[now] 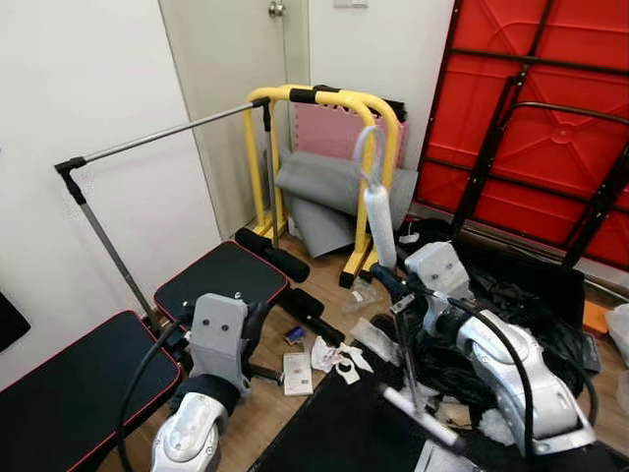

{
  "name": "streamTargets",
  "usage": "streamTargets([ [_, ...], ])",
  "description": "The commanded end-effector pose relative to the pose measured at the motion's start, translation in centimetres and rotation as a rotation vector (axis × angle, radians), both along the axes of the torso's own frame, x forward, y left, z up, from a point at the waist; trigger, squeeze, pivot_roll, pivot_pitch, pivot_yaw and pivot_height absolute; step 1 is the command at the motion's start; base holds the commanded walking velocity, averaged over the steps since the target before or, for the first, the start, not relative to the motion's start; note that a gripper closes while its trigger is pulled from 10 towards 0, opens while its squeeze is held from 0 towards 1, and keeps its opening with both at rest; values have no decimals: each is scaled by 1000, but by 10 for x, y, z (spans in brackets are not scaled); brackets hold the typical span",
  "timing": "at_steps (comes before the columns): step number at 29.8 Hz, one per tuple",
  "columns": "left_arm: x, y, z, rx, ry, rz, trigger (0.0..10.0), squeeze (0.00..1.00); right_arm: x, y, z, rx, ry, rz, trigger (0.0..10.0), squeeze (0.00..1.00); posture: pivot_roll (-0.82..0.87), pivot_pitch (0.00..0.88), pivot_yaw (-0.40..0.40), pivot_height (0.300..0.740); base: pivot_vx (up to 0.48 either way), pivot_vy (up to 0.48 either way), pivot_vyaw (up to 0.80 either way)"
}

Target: Sweep floor

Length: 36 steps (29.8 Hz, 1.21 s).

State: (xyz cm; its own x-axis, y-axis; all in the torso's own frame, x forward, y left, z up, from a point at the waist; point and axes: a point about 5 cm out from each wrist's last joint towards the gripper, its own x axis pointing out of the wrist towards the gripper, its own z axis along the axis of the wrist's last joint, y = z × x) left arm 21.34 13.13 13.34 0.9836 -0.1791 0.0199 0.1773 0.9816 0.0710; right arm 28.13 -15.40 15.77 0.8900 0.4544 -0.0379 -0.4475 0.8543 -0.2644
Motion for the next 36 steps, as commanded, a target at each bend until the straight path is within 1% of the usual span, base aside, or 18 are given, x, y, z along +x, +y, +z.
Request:
streamTargets([
  [1, 0, 1, -3, -7, 16, 14, 10000, 0, 0, 5, 10, 23, -40, 49, 10000, 0, -143, 0, -41, 740, 0, 0, 0],
  [2, 0, 1, -3, -7, 16, 14, 10000, 0, 0, 5, 10, 23, -40, 49, 10000, 0, -143, 0, -41, 740, 0, 0, 0],
  [4, 0, 1, -2, -7, 15, 13, 10000, 0, -2, 8, 11, 43, -27, 87, 10000, 0, -142, 0, -41, 740, 240, 0, -800],
  [6, 0, 1, -2, -7, 15, 13, 10000, 0, -2, 8, 13, 59, -37, 91, 10000, 0, -143, 0, -39, 740, 242, 0, -800],
  [8, 0, 1, -2, -8, 15, 12, 10000, 0, -4, 10, 18, 97, -52, 122, 10000, 0, -143, 0, -39, 740, 251, 0, 0],
  [9, 0, 1, -2, -8, 14, 12, 10000, 0, -6, 11, 22, 123, -61, 159, 10000, 0, -144, 0, -38, 740, 251, 0, 0],
  [10, 0, 1, -2, -8, 14, 12, 10000, 0, -6, 11, 22, 123, -61, 159, 10000, 0, -144, 0, -38, 740, 251, 0, 0],
  [13, 0, 2, -1, -9, 14, 10, 10000, 0, -12, 15, 25, 122, -57, 246, 10000, 0, -144, 0, -37, 740, 251, 0, 533],
  [17, 0, 2, -1, -9, 13, 8, 10000, 0, -12, 15, 25, 147, -49, 244, 10000, 0, -145, 0, -37, 740, 255, 0, 800],
  [22, -1, 2, -1, -10, 13, 7, 10000, 0, -10, 14, 24, 141, -45, 224, 10000, 0, -144, 0, -34, 740, 256, 0, 0],
  [23, -1, 1, 0, -10, 13, 6, 10000, 0, -9, 12, 22, 130, -31, 208, 10000, 0, -143, 0, -34, 740, 259, 0, 0],
  [28, -3, 1, 0, -10, 15, 2, 10000, 0, -9, 13, 24, 86, -34, 225, 10000, 0, -140, 0, -34, 740, 259, 0, 0],
  [30, -4, 1, 0, -6, 21, 2, 10000, 0, -7, 14, 24, 27, -52, 216, 10000, 0, -137, 0, -33, 740, 0, 0, 0],
  [31, -4, 1, 0, -6, 21, 2, 10000, 0, -7, 14, 24, 27, -52, 216, 10000, 0, -137, 0, -33, 740, 0, 0, 0],
  [32, -7, 1, 0, -10, 26, -10, 10000, 0, -7, 16, 25, -24, -62, 218, 10000, 0, -134, 16, -30, 740, 0, 0, 0],
  [33, -7, 1, 0, -10, 26, -10, 10000, 0, -7, 16, 25, -24, -62, 218, 10000, 0, -134, 16, -30, 740, 0, 0, 0],
  [36, -11, 0, 1, -17, 29, -33, 10000, 0, -4, 20, 28, -128, -108, 190, 10000, 0, -132, 31, -25, 740, 0, 0, 0],
])
